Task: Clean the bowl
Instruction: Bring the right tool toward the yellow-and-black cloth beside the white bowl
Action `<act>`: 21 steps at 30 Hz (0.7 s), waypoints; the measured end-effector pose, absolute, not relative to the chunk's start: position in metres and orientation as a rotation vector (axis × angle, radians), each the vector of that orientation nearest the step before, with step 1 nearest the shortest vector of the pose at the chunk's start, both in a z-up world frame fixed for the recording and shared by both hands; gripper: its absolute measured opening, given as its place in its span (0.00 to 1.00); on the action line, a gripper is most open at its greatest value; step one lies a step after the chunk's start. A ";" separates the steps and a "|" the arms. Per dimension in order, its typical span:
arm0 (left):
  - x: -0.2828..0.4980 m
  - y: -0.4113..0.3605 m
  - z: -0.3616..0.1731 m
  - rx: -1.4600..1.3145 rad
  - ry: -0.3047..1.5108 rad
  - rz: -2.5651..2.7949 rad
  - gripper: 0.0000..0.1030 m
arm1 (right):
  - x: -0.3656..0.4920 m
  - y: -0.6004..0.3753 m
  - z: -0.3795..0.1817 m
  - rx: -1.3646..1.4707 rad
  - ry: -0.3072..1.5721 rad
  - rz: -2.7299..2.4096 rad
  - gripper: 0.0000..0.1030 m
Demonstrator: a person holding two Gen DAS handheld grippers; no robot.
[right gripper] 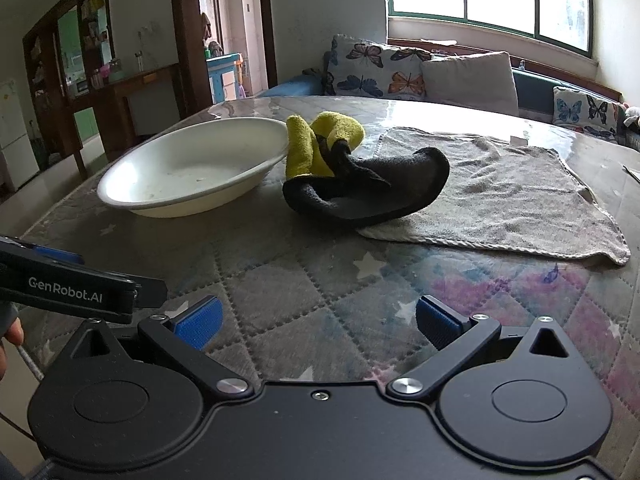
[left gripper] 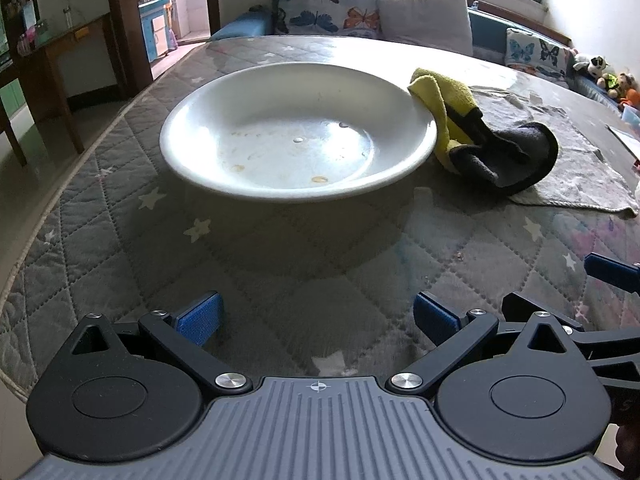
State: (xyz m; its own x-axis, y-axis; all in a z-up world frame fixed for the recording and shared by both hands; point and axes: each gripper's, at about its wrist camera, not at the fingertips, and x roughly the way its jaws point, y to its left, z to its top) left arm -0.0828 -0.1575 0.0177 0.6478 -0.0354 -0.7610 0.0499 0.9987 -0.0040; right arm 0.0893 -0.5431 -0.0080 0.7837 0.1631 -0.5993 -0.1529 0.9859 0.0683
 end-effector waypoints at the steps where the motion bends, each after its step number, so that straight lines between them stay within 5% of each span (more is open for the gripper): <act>1: -0.081 -0.158 0.018 0.017 0.869 -0.047 0.99 | 0.090 -0.543 -0.008 0.017 0.651 0.171 1.00; 21: -0.065 -0.155 0.024 0.015 0.897 -0.034 0.99 | 0.106 -0.546 -0.001 0.024 0.696 0.174 1.00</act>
State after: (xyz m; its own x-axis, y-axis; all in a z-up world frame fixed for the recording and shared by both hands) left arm -0.0655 -0.1551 0.0241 0.6238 -0.0233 -0.7812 0.0363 0.9993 -0.0009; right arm 0.1059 -0.5457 -0.0009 0.7535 0.1678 -0.6356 -0.1516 0.9852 0.0803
